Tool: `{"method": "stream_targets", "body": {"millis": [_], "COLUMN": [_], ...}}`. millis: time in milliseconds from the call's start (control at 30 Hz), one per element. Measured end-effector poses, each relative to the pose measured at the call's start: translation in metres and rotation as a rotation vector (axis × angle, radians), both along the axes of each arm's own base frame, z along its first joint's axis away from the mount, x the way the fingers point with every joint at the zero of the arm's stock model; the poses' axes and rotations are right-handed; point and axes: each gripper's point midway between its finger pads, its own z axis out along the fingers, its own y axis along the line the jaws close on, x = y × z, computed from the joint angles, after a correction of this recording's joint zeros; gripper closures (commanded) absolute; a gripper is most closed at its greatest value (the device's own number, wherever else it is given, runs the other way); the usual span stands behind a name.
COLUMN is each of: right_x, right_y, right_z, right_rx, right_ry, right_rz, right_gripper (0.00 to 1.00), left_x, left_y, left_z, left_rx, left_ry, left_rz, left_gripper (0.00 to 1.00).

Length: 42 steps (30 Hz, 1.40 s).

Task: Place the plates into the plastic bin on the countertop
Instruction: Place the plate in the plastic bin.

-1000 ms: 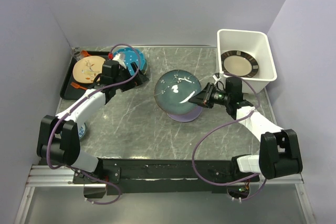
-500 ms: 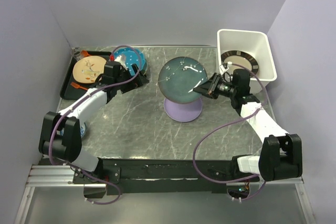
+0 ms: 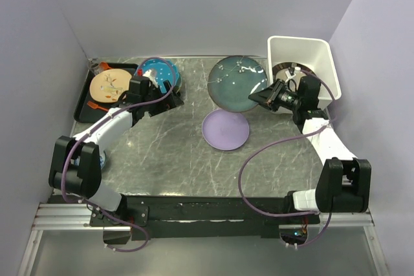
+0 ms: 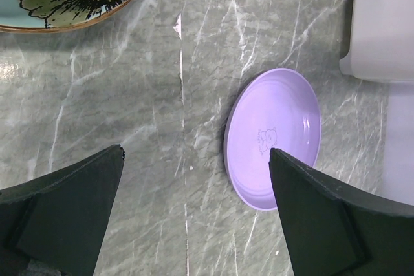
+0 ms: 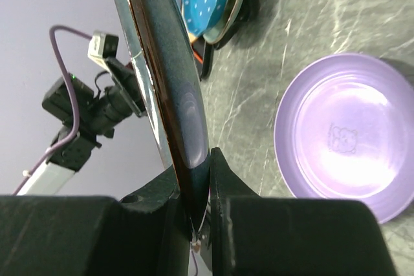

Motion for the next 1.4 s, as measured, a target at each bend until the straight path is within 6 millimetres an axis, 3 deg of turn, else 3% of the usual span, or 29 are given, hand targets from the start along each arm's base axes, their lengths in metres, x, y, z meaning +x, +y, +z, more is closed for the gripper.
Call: {"method": "stream_targets", "body": {"millis": [433,967,1400], "right_x": [0.031,0.059,0.081], "right_y": [-0.031,-0.056,-0.092], "right_z": [0.027,0.041,0.049], "right_rx": [0.034,0.083,0.118], "right_ry": [-0.046,-0.074,-0.082], "right_rz": [-0.094,-0.172,-0.298], "right_gripper": [1.0,1.0,1.0], "left_x": [0.0,-0.002,-0.003], "left_y": [0.0,-0.002,-0.003], "left_z": [-0.009,-0.014,-0.014], "left_rx": [0.015,0.014,0.01], "left_ry": [0.024,0.042,0.043], "left_rz": [-0.009,-0.028,-0.033], "left_gripper": [0.01,0.01,0.01]}}
